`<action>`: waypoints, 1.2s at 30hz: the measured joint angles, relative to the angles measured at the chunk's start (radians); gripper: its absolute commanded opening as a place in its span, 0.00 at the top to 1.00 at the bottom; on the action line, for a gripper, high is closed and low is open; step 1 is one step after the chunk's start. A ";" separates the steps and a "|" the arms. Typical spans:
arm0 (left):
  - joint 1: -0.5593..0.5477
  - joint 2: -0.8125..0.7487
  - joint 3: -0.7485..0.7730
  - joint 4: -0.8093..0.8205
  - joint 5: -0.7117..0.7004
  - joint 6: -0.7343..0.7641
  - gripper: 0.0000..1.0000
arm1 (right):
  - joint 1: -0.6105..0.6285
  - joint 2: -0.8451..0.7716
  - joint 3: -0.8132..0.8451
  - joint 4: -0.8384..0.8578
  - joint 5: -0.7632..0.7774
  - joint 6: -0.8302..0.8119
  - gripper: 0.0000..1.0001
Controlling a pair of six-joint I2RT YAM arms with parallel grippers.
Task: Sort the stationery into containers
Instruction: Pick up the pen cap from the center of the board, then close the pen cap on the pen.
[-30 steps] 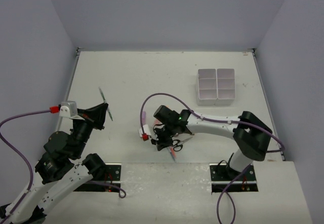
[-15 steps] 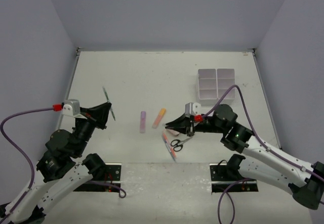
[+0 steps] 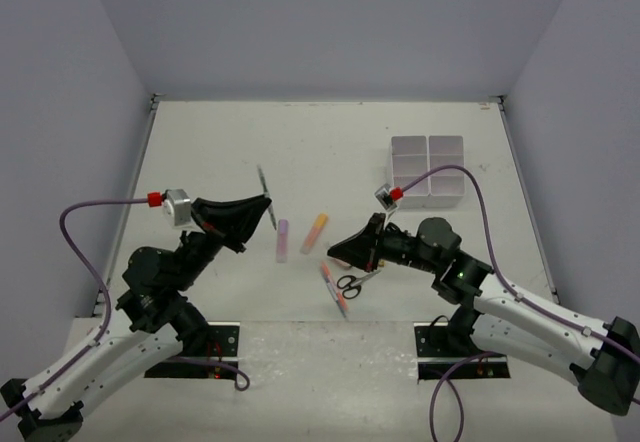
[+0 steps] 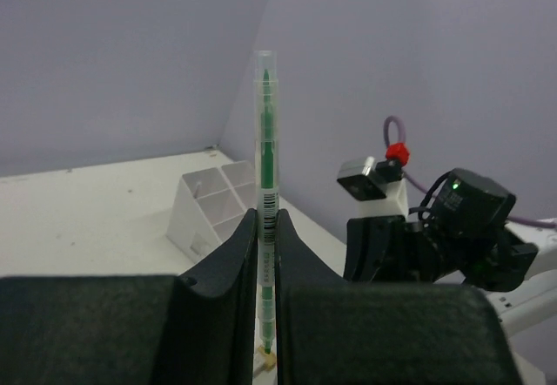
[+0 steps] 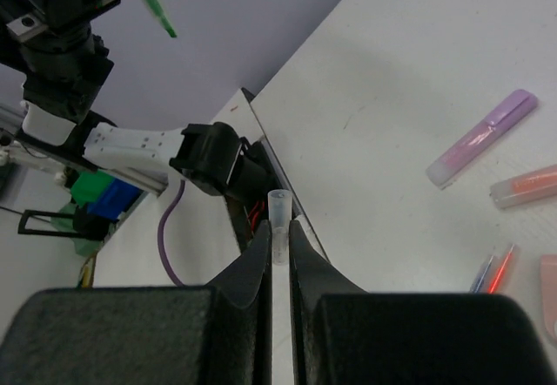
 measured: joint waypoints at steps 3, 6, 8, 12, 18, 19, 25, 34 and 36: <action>0.000 0.035 -0.011 0.124 0.039 -0.038 1.00 | 0.000 -0.035 -0.037 0.068 -0.017 0.014 1.00; 0.000 0.057 -0.042 0.231 0.051 -0.091 1.00 | 0.000 -0.038 -0.050 0.154 -0.048 0.016 1.00; 0.000 0.077 -0.065 0.284 0.050 -0.139 1.00 | 0.000 -0.021 -0.055 0.218 -0.070 0.014 1.00; 0.000 0.130 -0.077 0.317 0.024 -0.227 1.00 | 0.003 0.033 -0.055 0.288 -0.100 0.006 1.00; 0.000 0.161 -0.074 0.305 -0.012 -0.328 1.00 | 0.012 0.145 -0.017 0.322 -0.121 -0.002 1.00; 0.000 0.165 -0.072 0.302 -0.012 -0.336 1.00 | 0.012 0.155 -0.014 0.324 -0.123 -0.002 1.00; 0.000 0.189 -0.069 0.292 0.011 -0.353 1.00 | 0.018 0.185 0.026 0.303 -0.128 -0.002 1.00; 0.000 0.203 -0.069 0.307 0.089 -0.343 1.00 | 0.020 0.187 0.071 0.268 -0.129 0.000 1.00; 0.000 0.203 -0.069 0.312 0.095 -0.344 1.00 | 0.024 0.187 0.071 0.263 -0.129 0.001 1.00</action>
